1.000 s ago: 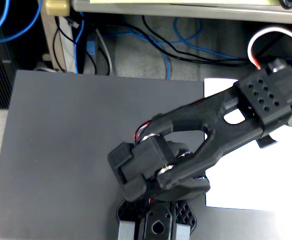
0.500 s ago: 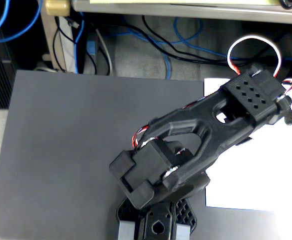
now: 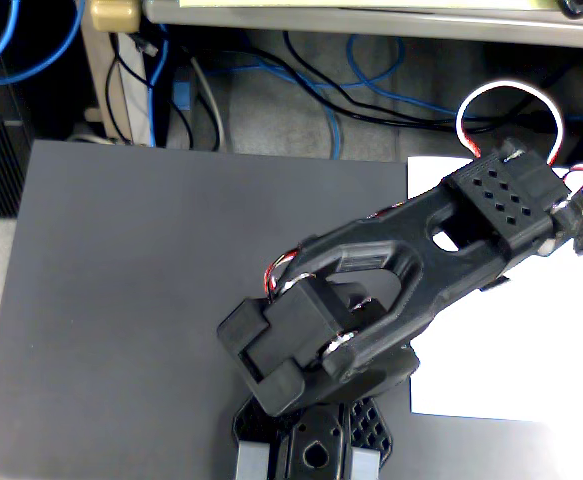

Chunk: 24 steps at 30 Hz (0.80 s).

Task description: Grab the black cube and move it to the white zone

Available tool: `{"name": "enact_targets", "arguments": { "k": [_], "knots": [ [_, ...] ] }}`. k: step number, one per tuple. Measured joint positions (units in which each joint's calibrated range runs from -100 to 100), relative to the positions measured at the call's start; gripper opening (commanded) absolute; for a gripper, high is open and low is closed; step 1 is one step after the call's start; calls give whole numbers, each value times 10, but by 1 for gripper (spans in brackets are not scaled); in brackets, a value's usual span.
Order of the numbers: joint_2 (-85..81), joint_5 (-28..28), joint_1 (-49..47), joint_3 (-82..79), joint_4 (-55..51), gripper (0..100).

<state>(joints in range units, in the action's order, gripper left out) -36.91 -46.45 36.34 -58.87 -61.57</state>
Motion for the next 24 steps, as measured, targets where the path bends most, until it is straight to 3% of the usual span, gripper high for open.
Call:
{"name": "enact_targets", "arguments": {
  "k": [9, 13, 17, 20, 24],
  "knots": [
    [0, -20, 0, -57, 0, 1],
    [0, -20, 0, -57, 0, 17],
    [0, -23, 0, -57, 0, 19],
    [0, -25, -10, -57, 0, 32],
    [0, -25, -21, -57, 0, 34]
  ]
}}
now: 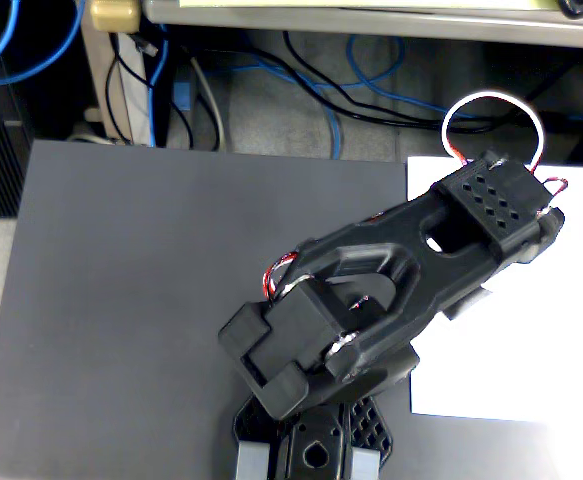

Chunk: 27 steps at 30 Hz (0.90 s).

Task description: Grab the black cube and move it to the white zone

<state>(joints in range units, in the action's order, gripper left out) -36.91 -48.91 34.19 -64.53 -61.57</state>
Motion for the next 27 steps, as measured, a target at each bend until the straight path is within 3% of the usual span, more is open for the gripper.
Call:
{"name": "enact_targets", "arguments": {
  "k": [9, 17, 27],
  "knots": [
    [0, -17, 1, 16, -9, 34],
    [0, 13, -21, 194, -186, 34],
    [0, 212, -256, 339, -239, 33]
  ]
}}
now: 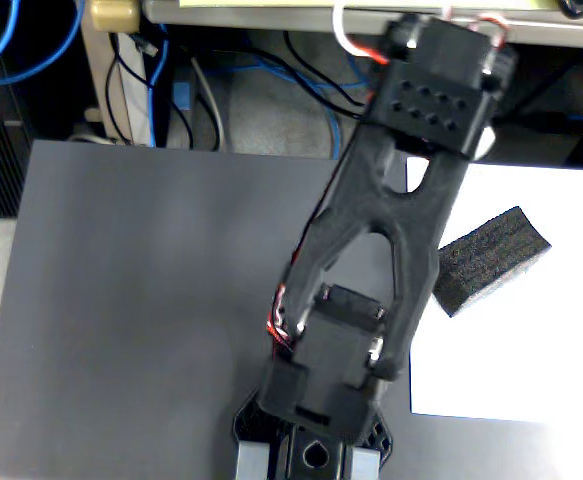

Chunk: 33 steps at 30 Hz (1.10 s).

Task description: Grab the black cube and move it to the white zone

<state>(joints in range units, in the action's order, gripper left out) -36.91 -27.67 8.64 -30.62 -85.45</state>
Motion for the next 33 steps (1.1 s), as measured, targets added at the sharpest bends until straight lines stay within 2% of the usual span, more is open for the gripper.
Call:
{"name": "enact_targets", "arguments": {
  "k": [5, 9, 12, 14, 17, 21, 27, 33],
  "knots": [
    [0, 100, -138, 0, 12, 33],
    [0, 147, -184, 0, 32, 33],
    [-32, 159, -210, -1, 32, 33],
    [-116, 159, -227, -34, 32, 33],
    [-256, 159, -246, -157, 37, 33],
    [-380, 159, -250, -339, 128, 33],
    [-420, 176, -250, -527, 240, 33],
    [-419, 195, -250, -636, 283, 33]
  ]
}}
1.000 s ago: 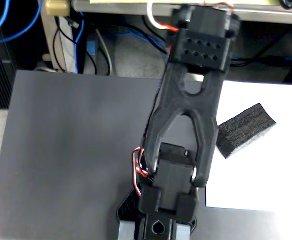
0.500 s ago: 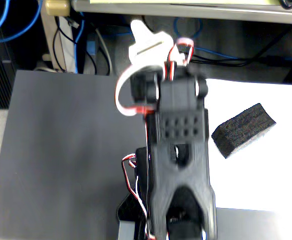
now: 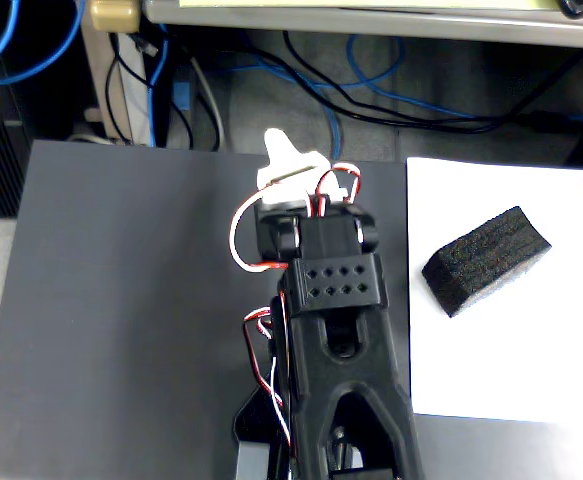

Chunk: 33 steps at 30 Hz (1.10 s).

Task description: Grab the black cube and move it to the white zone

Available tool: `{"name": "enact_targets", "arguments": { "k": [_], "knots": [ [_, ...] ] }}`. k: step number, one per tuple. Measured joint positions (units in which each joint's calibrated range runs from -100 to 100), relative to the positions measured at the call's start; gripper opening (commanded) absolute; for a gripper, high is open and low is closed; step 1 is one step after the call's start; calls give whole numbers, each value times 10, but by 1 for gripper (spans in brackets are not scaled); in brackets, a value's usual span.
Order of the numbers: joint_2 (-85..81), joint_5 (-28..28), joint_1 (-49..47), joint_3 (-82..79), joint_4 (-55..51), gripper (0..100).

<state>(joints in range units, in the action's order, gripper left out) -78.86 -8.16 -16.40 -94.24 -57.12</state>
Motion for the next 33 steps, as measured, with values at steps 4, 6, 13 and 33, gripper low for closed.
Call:
{"name": "enact_targets", "arguments": {
  "k": [4, 6, 13, 33],
  "knots": [
    [2, 3, 7, -58, 50, 22],
    [1, 3, 30, -58, 52, 7],
    [1, 3, 60, -58, 30, 2],
    [1, 3, 56, -58, 18, 1]
  ]
}}
